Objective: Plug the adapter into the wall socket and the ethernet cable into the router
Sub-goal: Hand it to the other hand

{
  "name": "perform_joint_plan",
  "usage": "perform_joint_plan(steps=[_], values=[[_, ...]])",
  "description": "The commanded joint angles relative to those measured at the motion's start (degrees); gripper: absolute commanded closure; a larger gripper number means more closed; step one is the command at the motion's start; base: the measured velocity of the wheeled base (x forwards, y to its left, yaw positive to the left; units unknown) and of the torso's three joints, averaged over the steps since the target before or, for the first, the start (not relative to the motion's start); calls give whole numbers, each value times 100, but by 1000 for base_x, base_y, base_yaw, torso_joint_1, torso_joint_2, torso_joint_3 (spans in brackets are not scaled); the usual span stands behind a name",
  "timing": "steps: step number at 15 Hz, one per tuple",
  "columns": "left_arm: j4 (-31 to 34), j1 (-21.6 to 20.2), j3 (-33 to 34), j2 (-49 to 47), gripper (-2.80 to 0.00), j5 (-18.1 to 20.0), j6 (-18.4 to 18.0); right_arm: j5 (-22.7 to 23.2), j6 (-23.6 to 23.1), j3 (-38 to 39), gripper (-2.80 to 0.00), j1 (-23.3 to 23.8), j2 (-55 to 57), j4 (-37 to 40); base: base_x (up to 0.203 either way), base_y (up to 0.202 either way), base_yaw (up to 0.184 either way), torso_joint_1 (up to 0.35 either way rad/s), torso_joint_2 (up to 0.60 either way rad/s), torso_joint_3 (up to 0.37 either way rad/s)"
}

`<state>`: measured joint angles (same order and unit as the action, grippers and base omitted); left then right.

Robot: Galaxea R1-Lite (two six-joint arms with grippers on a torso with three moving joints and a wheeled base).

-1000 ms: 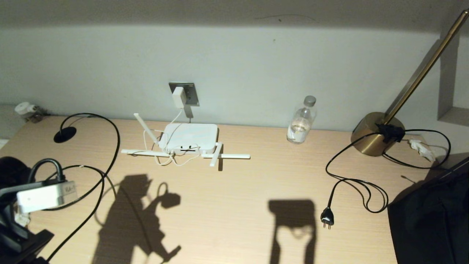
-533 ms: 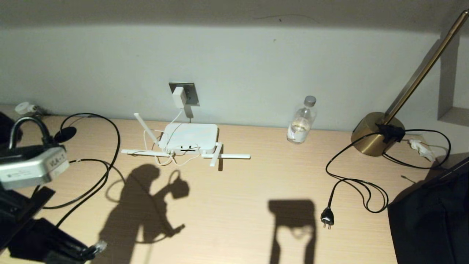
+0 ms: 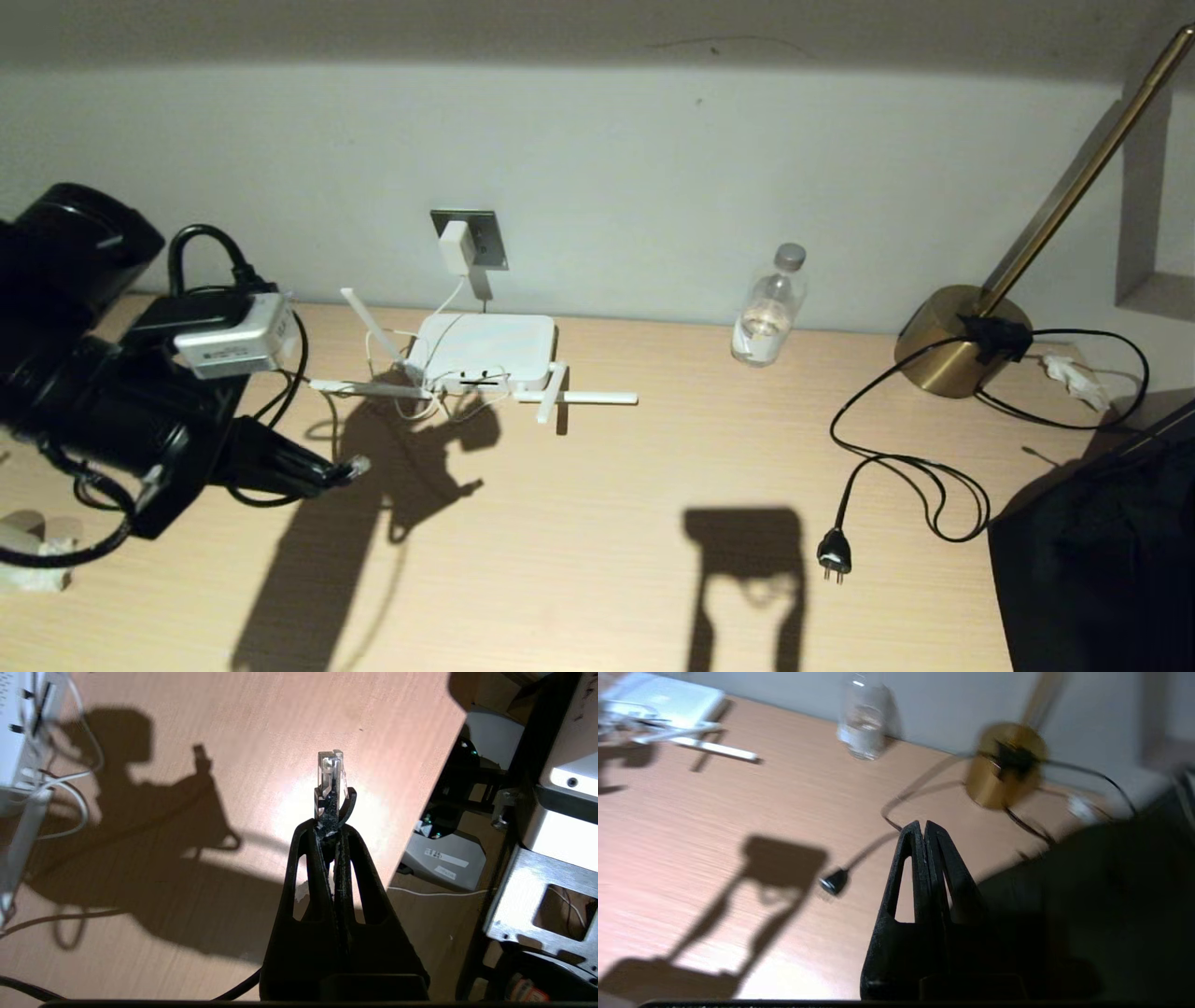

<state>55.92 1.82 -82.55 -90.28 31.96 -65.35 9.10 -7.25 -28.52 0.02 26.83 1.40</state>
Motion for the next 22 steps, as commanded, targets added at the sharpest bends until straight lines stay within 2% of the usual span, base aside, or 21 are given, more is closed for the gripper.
perform_joint_plan(steps=[1, 3, 5, 7, 9, 10, 11, 15, 17, 20, 22], values=[[9, 13, -246, -362, 0, 20, -33, 275, -21, -702, 0, -7, 1723, -18, 0, 0, 0, 0, 0, 0], [13, 43, -555, -505, 0, 2, -22, 601, -6, -1200, 0, -157, 2835, -261, 0, 0, 0, 0, 0, 0], [4, 260, -726, -579, 0, 3, 209, 759, 280, -1658, 0, -875, 3680, -503, 0, 0, 0, 0, 0, 0], [-2, 417, -824, -610, 0, -18, 235, 831, 1205, -2228, 0, -1898, 4396, -454, 0, 0, 0, 0, 0, 0], [-2, 509, -782, -547, 0, -56, 226, 885, 2471, -2729, 0, -2763, 4920, -176, 0, 0, 0, 0, 0, 0], [-2, 578, -791, -528, 0, -65, 225, 907, 3120, -2906, 0, -3107, 5229, -100, 0, 0, 0, 0, 0, 0], [-2, 653, -793, -528, 0, -91, 230, 932, 3471, -3051, 0, -3303, 5443, -61, 0, 0, 0, 0, 0, 0], [-18, 864, -789, -588, 0, -274, 226, 1135, 3782, -3183, 0, -4017, 5812, -9, 0, 0, 0, 0, 0, 0], [-303, 946, -757, -664, 0, -360, 232, 1134, 3829, -3223, 0, -4265, 5850, -15, 0, 0, 0, 0, 0, 0], [-658, 1002, -639, -693, 0, -410, 212, 1096, 3865, -3569, 0, -4268, 6201, -21, 0, 0, 0, 0, 0, 0], [-687, 1152, -631, -693, 0, -474, 181, 1094, 4218, -4060, 0, -4303, 6481, -11, 0, 0, 0, 0, 0, 0]])
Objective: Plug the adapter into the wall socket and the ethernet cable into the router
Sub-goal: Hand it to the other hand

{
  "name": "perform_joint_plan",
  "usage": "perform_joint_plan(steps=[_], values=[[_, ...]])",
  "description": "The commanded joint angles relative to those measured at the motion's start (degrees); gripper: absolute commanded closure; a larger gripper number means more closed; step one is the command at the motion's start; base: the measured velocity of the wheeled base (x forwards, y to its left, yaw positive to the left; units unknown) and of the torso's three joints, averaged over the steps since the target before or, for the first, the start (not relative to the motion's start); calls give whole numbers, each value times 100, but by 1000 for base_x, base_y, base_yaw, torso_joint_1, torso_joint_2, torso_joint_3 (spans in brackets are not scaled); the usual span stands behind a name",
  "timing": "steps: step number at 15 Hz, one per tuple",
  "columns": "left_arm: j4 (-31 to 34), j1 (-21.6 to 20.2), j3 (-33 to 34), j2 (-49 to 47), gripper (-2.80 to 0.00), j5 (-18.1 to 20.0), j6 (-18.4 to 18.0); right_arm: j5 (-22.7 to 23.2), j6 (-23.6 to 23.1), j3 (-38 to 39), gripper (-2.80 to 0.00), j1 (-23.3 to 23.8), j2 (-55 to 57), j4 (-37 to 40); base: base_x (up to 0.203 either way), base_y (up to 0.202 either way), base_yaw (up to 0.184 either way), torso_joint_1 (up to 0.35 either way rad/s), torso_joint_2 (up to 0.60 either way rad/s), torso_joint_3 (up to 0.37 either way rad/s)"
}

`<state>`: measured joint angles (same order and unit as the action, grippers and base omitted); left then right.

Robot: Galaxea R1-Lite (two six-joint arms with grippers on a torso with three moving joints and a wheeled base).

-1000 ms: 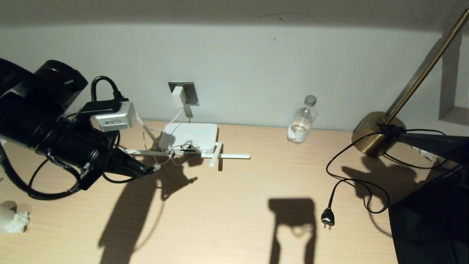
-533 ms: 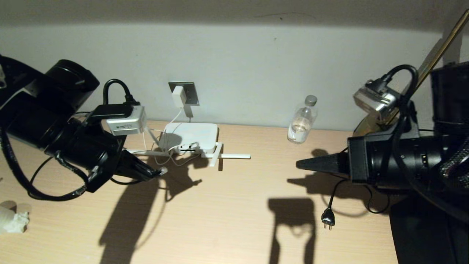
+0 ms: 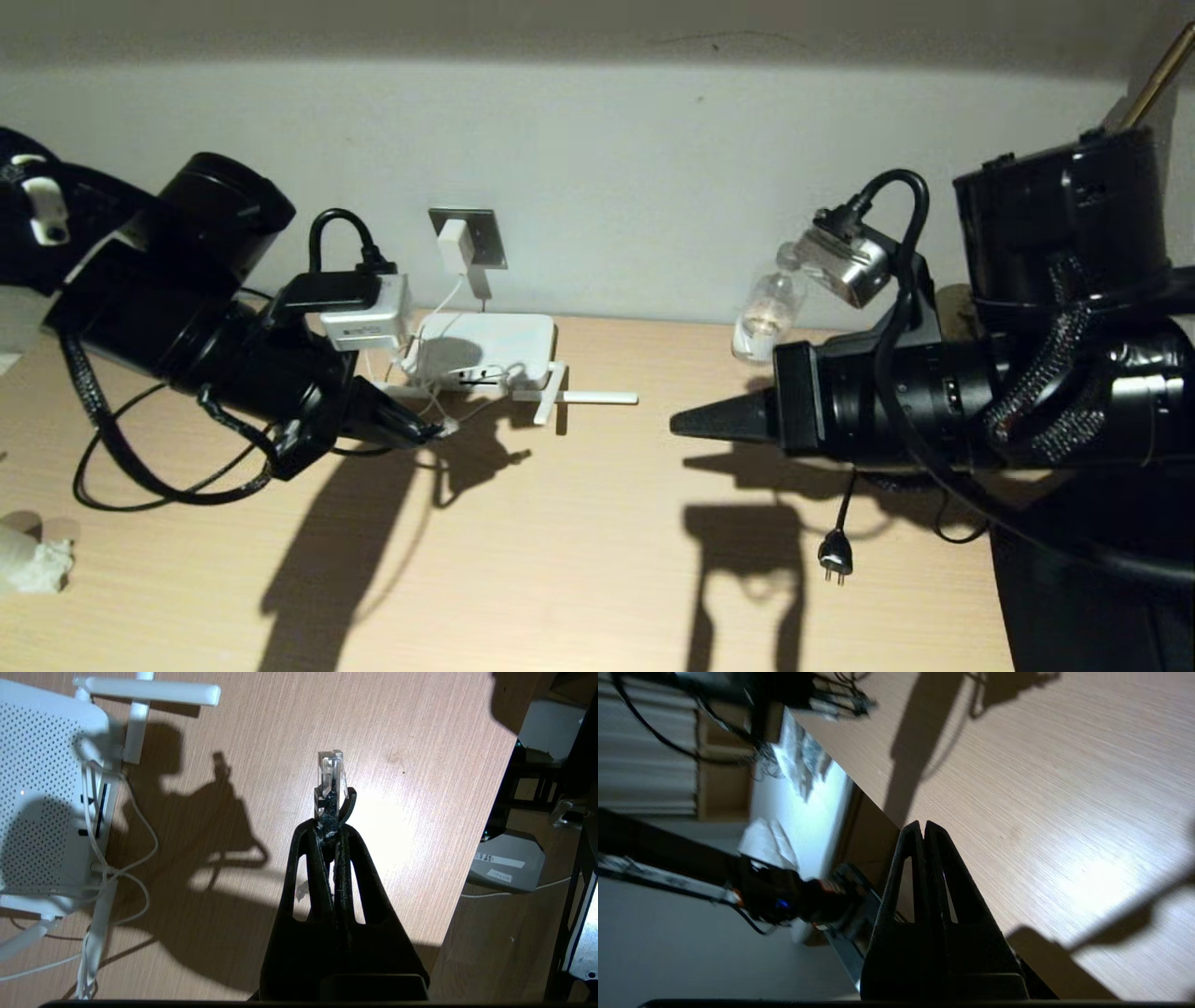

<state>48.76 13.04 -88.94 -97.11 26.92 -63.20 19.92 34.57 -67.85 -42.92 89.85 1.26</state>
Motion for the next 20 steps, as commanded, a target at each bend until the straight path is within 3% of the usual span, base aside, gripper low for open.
perform_joint_plan(steps=[1, 4, 7, 14, 15, 20], values=[[20, 124, 8, -3, 0, -31, -40, 12, 245, -411, 0, -87, 386, 0, 0, 0, 0, 0, 0, 0], [19, 225, -46, 43, 0, -53, -202, -69, 388, -823, 0, -494, 849, 0, 0, 0, 0, 0, 0, 0], [19, 225, -106, 11, 0, -38, -452, -454, 409, -865, 0, -748, 1052, -29, 0, 0, 0, 0, 0, 0], [-2, 208, -115, 116, 0, 247, -457, -401, 656, -1116, 0, -830, 1121, -117, 0, 0, 0, 0, 0, 0], [-20, 216, -101, 163, 0, 257, -493, -408, 691, -1208, -280, -862, 1198, -117, 0, 0, 0, 0, 0, 0], [-301, 269, -45, 240, 0, 514, -611, -417, 814, -1432, -280, -1017, 1323, -127, 0, 0, 0, 0, 0, 0]])
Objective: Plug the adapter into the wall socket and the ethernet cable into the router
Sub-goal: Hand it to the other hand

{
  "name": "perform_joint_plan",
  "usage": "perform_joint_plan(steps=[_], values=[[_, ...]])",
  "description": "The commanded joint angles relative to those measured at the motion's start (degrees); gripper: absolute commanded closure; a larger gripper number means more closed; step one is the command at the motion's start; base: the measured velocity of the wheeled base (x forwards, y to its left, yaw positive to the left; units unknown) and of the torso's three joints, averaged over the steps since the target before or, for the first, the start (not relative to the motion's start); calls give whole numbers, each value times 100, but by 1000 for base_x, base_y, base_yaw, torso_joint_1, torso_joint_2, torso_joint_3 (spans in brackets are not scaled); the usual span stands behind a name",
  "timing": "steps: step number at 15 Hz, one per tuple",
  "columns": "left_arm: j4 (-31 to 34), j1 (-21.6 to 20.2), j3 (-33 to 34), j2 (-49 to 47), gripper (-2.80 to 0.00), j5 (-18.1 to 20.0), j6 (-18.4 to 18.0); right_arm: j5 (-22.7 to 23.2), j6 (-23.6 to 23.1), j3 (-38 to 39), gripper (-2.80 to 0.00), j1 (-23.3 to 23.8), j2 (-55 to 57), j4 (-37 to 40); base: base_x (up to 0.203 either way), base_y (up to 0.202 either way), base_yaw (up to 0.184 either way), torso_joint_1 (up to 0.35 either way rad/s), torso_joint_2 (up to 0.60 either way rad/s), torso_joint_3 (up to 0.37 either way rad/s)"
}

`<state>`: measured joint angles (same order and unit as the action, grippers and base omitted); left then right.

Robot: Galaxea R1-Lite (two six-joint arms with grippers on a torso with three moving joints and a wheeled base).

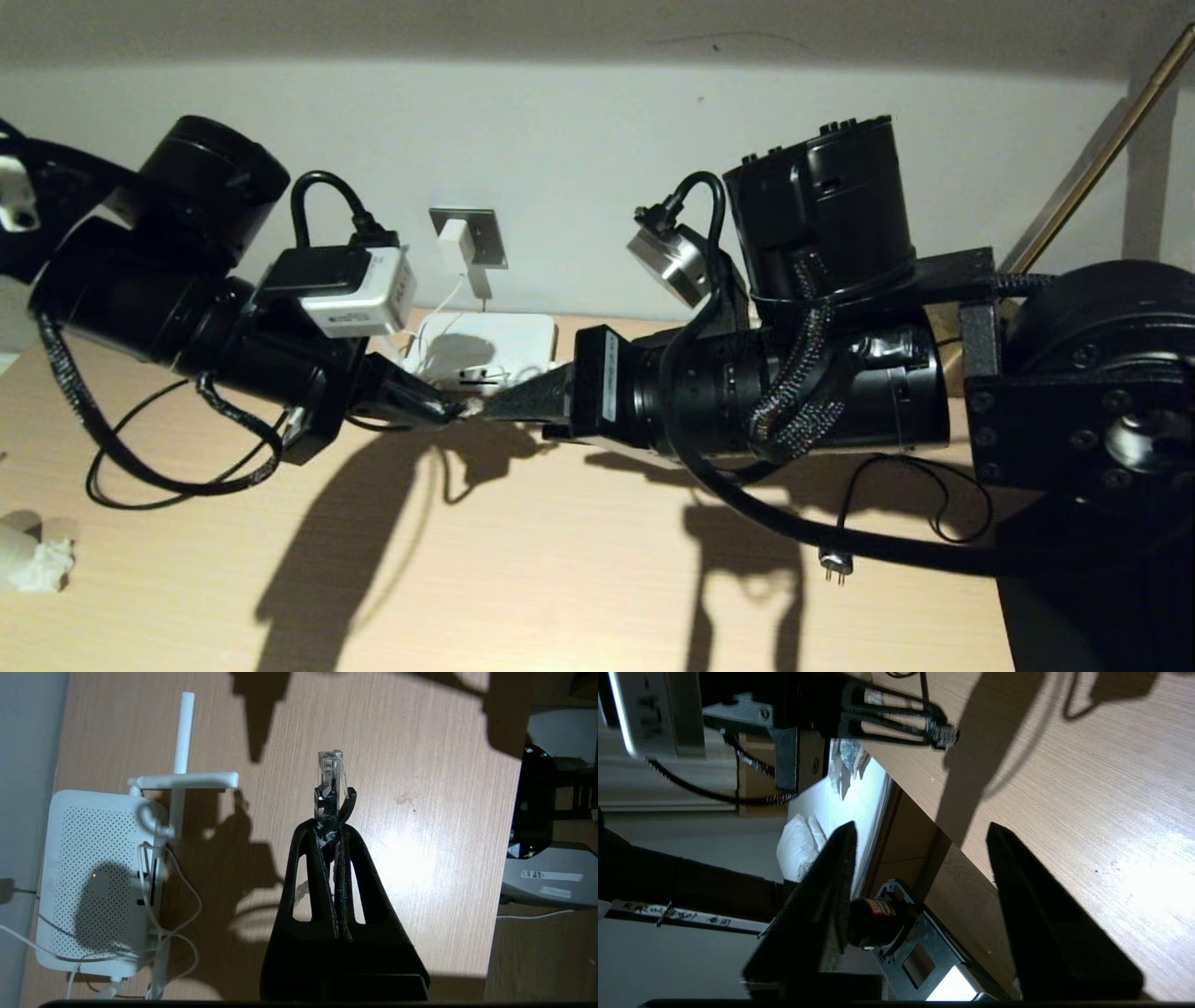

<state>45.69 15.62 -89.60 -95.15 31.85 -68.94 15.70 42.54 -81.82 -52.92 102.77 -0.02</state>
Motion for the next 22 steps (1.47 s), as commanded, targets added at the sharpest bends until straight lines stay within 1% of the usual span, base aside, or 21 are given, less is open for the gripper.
perform_joint_plan(steps=[1, 4, 9, 13, 16, 18, 20, 22], values=[[26, 12, 21, 83, 0, 22, -40, 12, 26, -53, -280, -17, 57, -6, 0, 0, 0, 0, 0, 0], [38, 31, 21, 164, 0, 40, -50, 20, 26, -80, -280, -34, 68, -6, 0, 0, 0, 0, 0, 0], [45, 371, 111, 438, 0, 163, -48, 106, 175, -60, -280, -85, 95, -288, 0, 0, 0, 0, 0, 0], [0, 372, 214, 557, 0, 172, -67, 320, 167, -62, -280, -96, 94, -304, 0, 0, 0, 0, 0, 0], [-25, 372, 276, 611, 0, 181, -67, 320, 181, -36, -280, -104, 176, -763, 0, 0, 0, 0, 0, 0], [-25, 372, 285, 620, 0, 207, -67, 320, 184, -36, -280, -107, 182, -824, 0, 0, 0, 0, 0, 0], [-33, 372, 276, 637, 0, 207, -76, 328, 273, -44, -280, -122, 182, -877, 0, 0, 0, 0, 0, 0], [-10, 363, 327, 701, 0, 207, -71, 320, 483, -67, -280, -131, 191, -968, 0, 0, 0, 0, 0, 0]])
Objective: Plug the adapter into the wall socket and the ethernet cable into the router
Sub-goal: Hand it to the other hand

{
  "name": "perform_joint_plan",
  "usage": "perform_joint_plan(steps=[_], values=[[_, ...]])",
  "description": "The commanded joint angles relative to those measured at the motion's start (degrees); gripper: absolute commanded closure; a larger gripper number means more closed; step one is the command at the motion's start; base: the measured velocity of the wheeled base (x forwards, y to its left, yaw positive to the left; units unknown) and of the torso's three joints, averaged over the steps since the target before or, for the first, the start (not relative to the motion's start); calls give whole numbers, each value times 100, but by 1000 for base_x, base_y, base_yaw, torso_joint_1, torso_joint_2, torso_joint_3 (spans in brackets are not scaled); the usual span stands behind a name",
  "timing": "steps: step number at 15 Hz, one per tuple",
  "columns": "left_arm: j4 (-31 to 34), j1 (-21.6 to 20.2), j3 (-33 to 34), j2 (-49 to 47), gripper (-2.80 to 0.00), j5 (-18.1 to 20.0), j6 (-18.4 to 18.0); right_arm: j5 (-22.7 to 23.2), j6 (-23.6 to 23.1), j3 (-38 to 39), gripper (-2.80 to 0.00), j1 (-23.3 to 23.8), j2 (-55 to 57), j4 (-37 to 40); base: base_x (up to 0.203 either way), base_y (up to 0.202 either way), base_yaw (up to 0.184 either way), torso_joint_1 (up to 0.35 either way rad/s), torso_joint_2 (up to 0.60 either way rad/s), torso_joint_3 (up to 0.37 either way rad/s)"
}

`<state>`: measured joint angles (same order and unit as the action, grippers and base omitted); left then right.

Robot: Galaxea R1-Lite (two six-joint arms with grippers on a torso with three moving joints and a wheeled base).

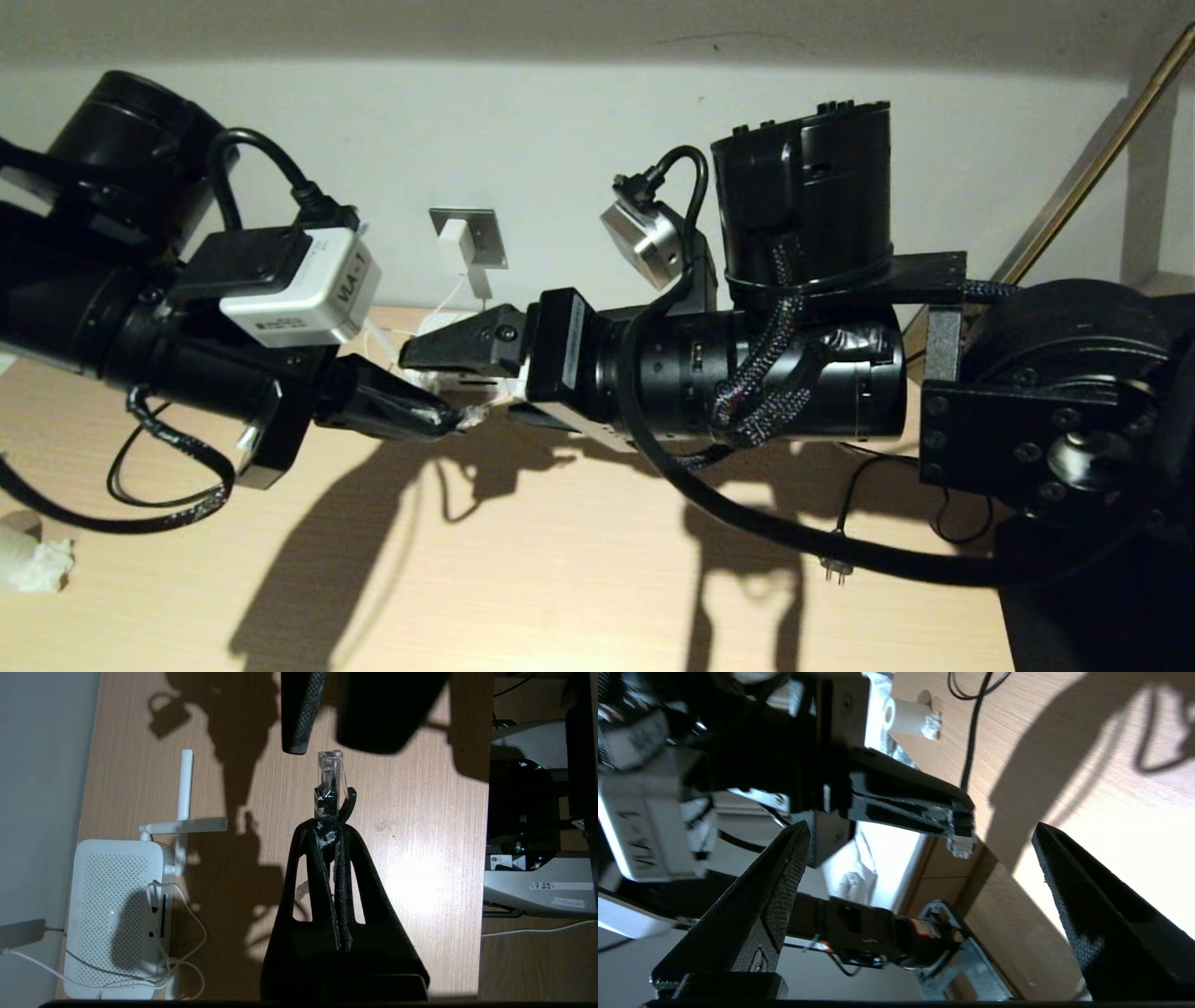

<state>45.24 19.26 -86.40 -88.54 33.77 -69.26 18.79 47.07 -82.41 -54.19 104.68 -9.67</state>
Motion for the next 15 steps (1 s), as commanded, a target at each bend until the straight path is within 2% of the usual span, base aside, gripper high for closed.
perform_joint_plan(steps=[1, 4, 15], values=[[25, -1, 126, 98, 0, 22, -31, -7, 83, -21, -280, 5, 0, -18, 0, 0, 0, 0, 0, 0], [20, -20, 326, 232, 0, 14, -16, -15, 68, 24, -280, -4, -8, -9, 0, 0, 0, 0, 0, 0], [-138, -63, 282, 198, 0, -37, 114, -40, 38, 32, -280, -191, -9, 17, 0, 0, 0, 0, 0, 0]])
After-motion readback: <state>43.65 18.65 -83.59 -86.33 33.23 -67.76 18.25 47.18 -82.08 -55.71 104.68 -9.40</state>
